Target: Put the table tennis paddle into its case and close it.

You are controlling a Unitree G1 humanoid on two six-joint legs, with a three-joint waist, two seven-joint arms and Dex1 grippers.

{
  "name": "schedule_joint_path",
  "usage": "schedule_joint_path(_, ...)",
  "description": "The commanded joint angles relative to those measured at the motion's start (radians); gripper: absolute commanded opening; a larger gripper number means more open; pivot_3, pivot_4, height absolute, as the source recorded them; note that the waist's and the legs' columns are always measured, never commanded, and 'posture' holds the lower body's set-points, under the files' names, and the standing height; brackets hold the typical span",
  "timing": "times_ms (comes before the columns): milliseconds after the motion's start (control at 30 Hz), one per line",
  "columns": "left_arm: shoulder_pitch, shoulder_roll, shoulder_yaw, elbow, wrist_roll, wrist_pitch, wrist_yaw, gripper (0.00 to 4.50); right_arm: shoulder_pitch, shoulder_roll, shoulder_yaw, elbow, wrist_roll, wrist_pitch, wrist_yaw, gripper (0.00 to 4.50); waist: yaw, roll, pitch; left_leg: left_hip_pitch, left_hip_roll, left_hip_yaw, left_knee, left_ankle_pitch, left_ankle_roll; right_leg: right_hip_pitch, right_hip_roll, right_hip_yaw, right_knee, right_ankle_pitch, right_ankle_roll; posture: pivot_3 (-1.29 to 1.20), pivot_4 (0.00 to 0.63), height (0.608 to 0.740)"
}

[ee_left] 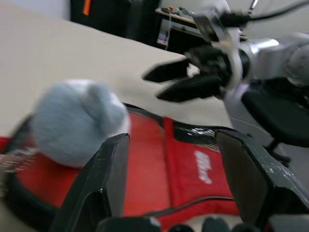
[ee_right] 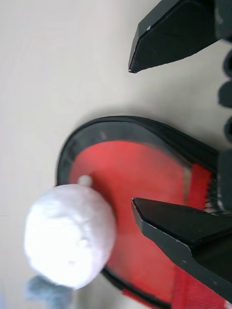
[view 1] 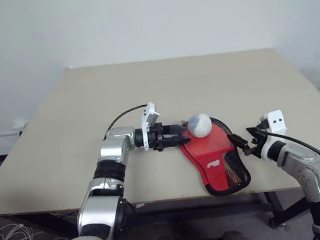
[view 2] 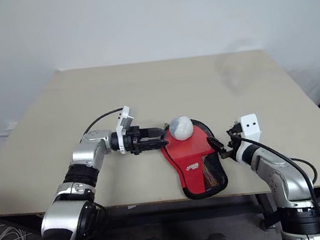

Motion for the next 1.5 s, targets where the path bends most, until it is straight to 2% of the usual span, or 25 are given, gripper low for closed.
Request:
schedule_joint_path(33,0.045,-0.032,-0.039,-0.126,-0.025,0.02,0.044,3.04,-0.061,-0.001,-0.02,0.003,0.025,-0.018,-0.004,4.5,0.0,0.001,0.0,0.0,0.0,0.0,0.0,0.0,0.0,0.0,0.0,0.0,0.0,0.0,0.0,0.0,0.0,0.728)
schedule_joint_path(133,0.07,-0.073,-0.065,-0.123,0.011,-0.004,0.154,3.04,-0.112,0.011,-0.001,0.023,0.03,-0.011,-0.009,4.5,0.0,0.001,0.0,0.0,0.0,0.0,0.0,0.0,0.0,0.0,0.0,0.0,0.0,0.0,0.0,0.0,0.0,0.728)
schedule_joint_path(267,0.108,-0.083,-0.129,-0.085,0.081,-0.127,0.234,3.04,-0.171,0.031,0.028,0.046,0.031,-0.004,-0.011,4.5,-0.001,0.001,0.0,0.0,0.0,0.0,0.0,0.0,0.0,-0.001,0.001,0.001,0.001,0.0,0.0,0.0,0.0,0.728)
schedule_joint_path(433,0.105,-0.108,-0.163,0.031,0.157,-0.247,0.383,3.04,-0.235,0.072,0.076,0.067,0.039,0.027,-0.006,4.5,0.0,0.002,0.0,0.0,0.0,0.0,0.0,0.0,0.0,-0.001,0.001,0.001,0.001,0.0,0.0,0.0,0.0,0.728)
schedule_joint_path(733,0.119,-0.101,-0.182,0.07,0.17,-0.272,0.408,3.04,-0.27,0.126,0.136,0.173,0.034,0.05,-0.012,4.5,0.0,0.002,0.0,0.001,0.0,0.0,0.0,0.0,0.0,0.0,0.0,0.0,0.001,0.0,0.0,0.0,0.0,0.728)
schedule_joint_path(1000,0.132,-0.105,-0.186,0.054,0.169,-0.262,0.424,3.04,-0.296,0.129,0.161,0.277,-0.011,0.005,-0.021,4.5,-0.001,0.003,-0.001,0.001,0.0,0.0,0.0,0.001,0.0,0.0,0.0,0.0,0.001,0.0,0.0,0.0,0.0,0.728)
schedule_joint_path(1133,0.136,-0.1,-0.181,0.047,0.164,-0.25,0.426,3.09,-0.323,0.152,0.143,0.297,-0.021,-0.066,-0.037,3.58,-0.001,0.003,-0.001,0.001,0.0,0.0,0.0,0.001,-0.001,0.0,0.0,0.0,0.002,0.0,0.0,0.0,0.0,0.728)
schedule_joint_path(1467,0.136,-0.092,-0.175,0.06,0.165,-0.255,0.449,3.09,-0.374,0.177,0.146,0.294,-0.01,-0.09,-0.034,0.04,-0.001,0.003,-0.001,0.002,0.0,0.0,0.0,0.001,-0.001,0.0,0.001,0.0,0.002,0.0,0.0,0.0,0.0,0.728)
schedule_joint_path(1500,0.136,-0.092,-0.175,0.061,0.166,-0.257,0.453,3.09,-0.379,0.179,0.15,0.302,-0.013,-0.085,-0.034,0.04,-0.001,0.003,-0.001,0.002,0.0,0.0,0.0,0.001,-0.001,0.0,0.001,0.0,0.002,0.0,0.0,0.0,0.0,0.728)
